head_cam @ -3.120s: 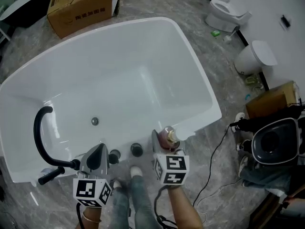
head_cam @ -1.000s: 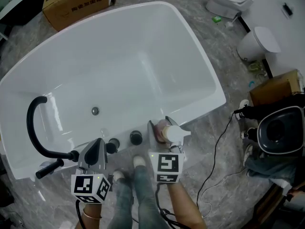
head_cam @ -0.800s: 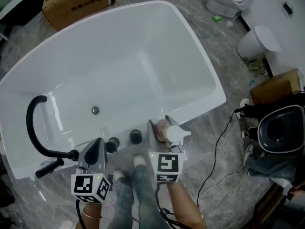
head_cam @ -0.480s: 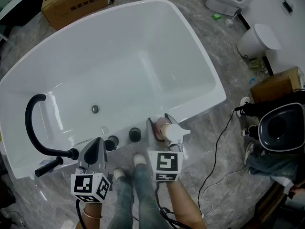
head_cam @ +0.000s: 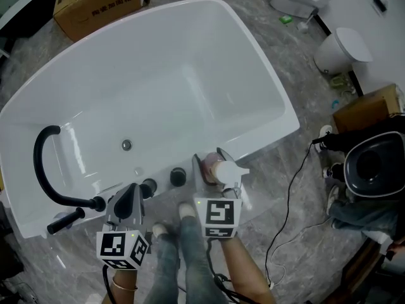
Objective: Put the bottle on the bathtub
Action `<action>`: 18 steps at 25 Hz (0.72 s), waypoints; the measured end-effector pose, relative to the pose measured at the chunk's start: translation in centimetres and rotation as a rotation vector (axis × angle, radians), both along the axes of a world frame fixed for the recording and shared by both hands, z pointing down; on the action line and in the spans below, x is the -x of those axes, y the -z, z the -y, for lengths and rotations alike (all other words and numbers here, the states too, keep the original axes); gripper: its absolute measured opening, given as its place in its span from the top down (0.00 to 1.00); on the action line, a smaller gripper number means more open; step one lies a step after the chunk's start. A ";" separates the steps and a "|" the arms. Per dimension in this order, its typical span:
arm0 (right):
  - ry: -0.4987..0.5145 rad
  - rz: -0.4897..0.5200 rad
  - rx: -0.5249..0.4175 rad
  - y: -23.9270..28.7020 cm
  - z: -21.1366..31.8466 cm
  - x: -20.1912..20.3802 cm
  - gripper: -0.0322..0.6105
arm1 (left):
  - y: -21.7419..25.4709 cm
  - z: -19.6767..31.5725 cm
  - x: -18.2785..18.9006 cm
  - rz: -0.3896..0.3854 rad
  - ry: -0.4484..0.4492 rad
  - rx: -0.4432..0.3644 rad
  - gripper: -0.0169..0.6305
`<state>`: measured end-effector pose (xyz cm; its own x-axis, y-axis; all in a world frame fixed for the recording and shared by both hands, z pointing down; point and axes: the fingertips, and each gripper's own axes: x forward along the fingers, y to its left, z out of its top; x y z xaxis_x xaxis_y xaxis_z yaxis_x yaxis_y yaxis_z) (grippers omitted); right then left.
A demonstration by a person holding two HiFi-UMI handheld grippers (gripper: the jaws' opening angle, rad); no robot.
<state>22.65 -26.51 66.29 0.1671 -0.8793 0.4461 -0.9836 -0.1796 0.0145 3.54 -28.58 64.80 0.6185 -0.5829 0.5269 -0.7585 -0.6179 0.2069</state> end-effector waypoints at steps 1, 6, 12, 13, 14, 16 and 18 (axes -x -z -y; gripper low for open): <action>0.000 0.002 0.002 0.0 0.0 0.0 0.60 | 0.1 0.0 -0.1 0.000 -0.001 -0.001 0.96; -0.005 0.030 0.011 0.0 0.0 -0.1 0.55 | 0.4 0.0 -0.3 0.001 -0.006 -0.002 0.96; -0.015 0.026 0.010 0.5 0.0 -0.1 0.54 | 0.6 -0.1 -0.2 0.002 -0.014 0.004 0.96; -0.018 0.027 0.010 0.6 -0.1 -0.2 0.54 | 0.7 -0.1 -0.2 0.002 -0.014 0.003 0.96; -0.021 0.029 0.010 0.6 -0.1 -0.2 0.53 | 0.7 -0.1 -0.2 0.001 -0.015 0.002 0.96; -0.031 0.041 0.010 0.7 -0.4 -0.2 0.53 | 0.9 0.0 -0.2 -0.001 -0.015 0.000 0.96; -0.041 0.049 0.009 0.8 -0.7 -0.2 0.52 | 1.1 0.0 -0.1 -0.001 -0.018 -0.002 0.96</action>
<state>22.88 -25.85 65.44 0.1808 -0.8679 0.4627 -0.9750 -0.2200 -0.0317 3.67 -28.56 63.68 0.6298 -0.5726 0.5249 -0.7468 -0.6323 0.2063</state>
